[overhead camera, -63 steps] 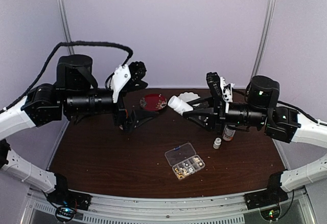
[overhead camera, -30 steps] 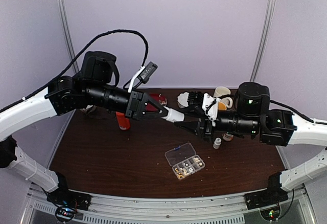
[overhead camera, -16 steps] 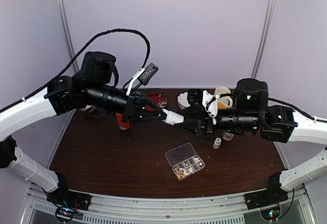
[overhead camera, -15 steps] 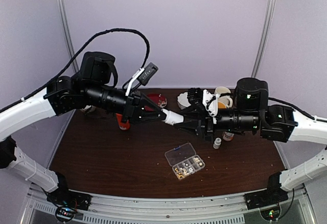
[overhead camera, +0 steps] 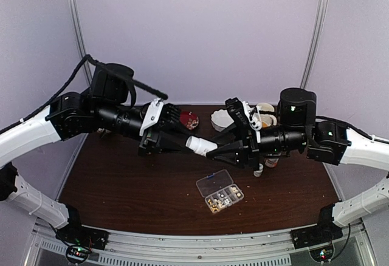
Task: Sort the pills into containers
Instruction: Screw the lid of the pill bottle onto the pill bottle, then place the pill bottle at the center of the board.
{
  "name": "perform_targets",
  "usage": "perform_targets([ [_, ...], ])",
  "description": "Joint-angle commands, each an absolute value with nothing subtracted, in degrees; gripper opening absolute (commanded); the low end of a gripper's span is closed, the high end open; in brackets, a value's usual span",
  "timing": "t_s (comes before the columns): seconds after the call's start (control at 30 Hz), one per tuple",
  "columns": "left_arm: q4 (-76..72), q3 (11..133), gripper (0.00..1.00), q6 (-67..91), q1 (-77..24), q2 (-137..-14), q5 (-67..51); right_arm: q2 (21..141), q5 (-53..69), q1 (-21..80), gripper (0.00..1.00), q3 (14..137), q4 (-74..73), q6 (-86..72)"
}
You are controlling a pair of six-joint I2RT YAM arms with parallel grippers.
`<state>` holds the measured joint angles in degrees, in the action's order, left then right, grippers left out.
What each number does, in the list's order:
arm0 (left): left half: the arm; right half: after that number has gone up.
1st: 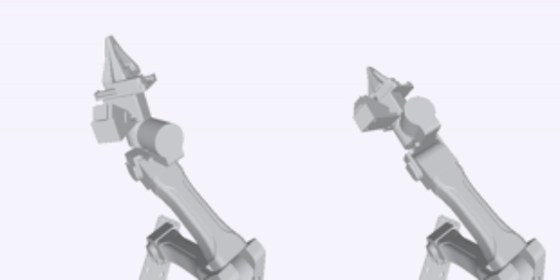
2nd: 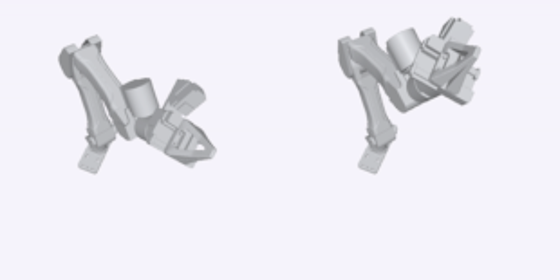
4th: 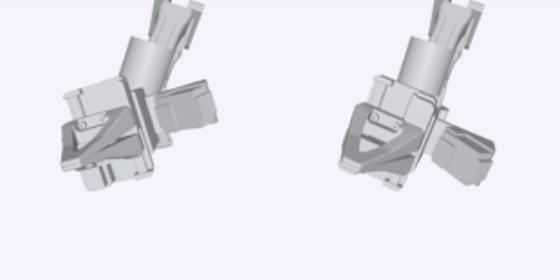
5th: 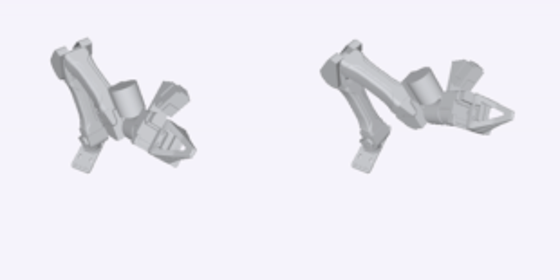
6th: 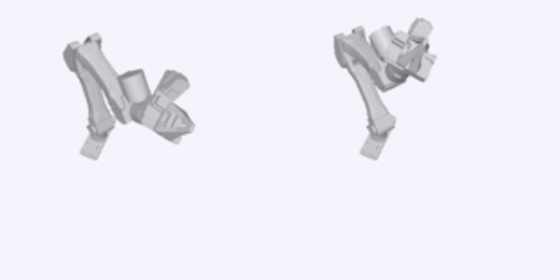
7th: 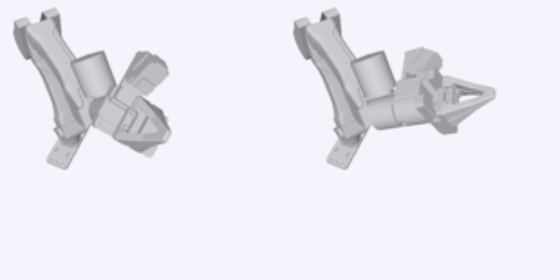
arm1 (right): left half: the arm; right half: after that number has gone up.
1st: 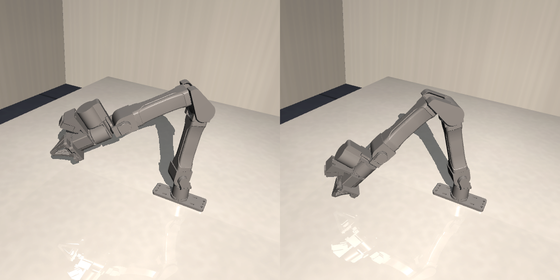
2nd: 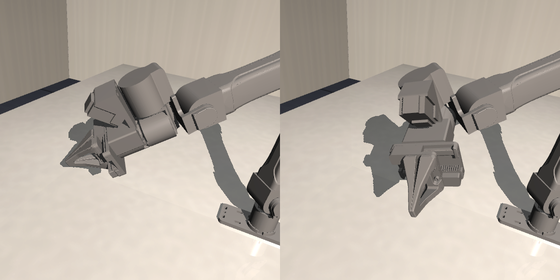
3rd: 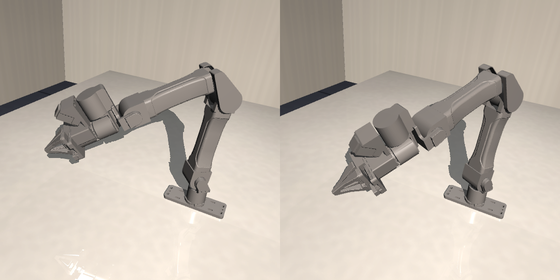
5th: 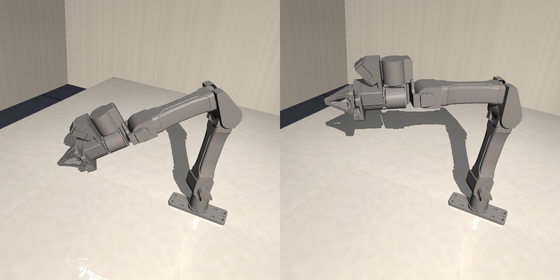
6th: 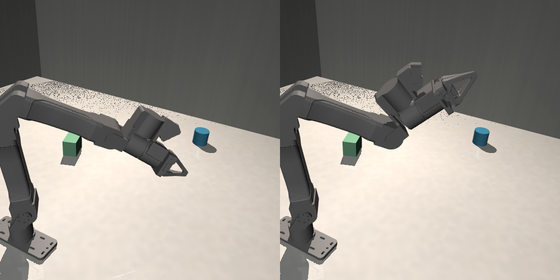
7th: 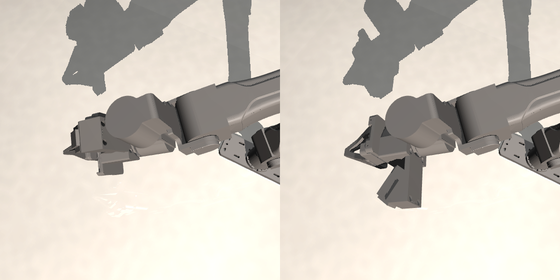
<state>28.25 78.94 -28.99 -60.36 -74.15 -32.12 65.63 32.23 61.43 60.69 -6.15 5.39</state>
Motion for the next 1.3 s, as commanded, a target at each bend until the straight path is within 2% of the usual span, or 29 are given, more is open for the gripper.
perform_targets([
  [0.0,33.00,80.37,0.09,-59.75,-63.00,-73.37,-21.68,66.10,38.46,60.10,0.00,63.88,-0.67,-1.46],
  [0.13,29.82,75.84,0.08,-79.96,-66.34,-72.24,-10.28,66.44,41.30,58.93,0.00,63.32,1.86,-5.67],
  [0.37,15.30,66.82,0.09,-96.41,-69.88,-70.08,5.03,66.41,42.08,57.72,0.00,62.43,2.72,-7.51],
  [0.57,-2.74,55.91,0.10,-112.78,-72.58,-67.75,14.81,66.65,42.00,56.76,0.00,62.04,2.79,-8.42],
  [0.63,-8.41,53.26,0.12,-116.55,-73.00,-67.50,15.77,66.85,41.99,56.54,0.00,61.97,2.89,-8.64],
  [0.73,-5.10,54.86,0.13,-112.47,-73.29,-67.13,15.76,66.97,40.76,56.34,0.02,62.01,2.31,-8.14],
  [0.8,-1.82,56.18,0.11,-108.37,-73.27,-66.57,15.34,66.81,40.39,56.26,0.20,61.69,2.14,-7.79],
  [0.9,3.81,57.21,0.08,-104.24,-73.27,-65.96,15.80,65.84,39.48,56.12,0.60,60.47,2.50,-7.31],
  [1.0,11.67,58.52,0.06,-99.37,-73.34,-65.85,17.71,63.84,36.25,56.01,0.90,58.82,1.90,-5.40],
  [1.03,13.93,58.69,0.06,-97.59,-73.37,-65.79,18.40,63.04,35.05,55.82,0.95,58.27,1.48,-4.81],
  [1.1,18.88,59.07,0.06,-92.37,-73.35,-65.41,19.39,61.29,31.33,55.58,0.99,56.61,0.54,-3.42],
  [1.27,34.22,61.05,0.06,-77.20,-73.39,-67.19,22.66,57.57,22.89,55.03,1.00,52.92,-1.46,-0.83],
])
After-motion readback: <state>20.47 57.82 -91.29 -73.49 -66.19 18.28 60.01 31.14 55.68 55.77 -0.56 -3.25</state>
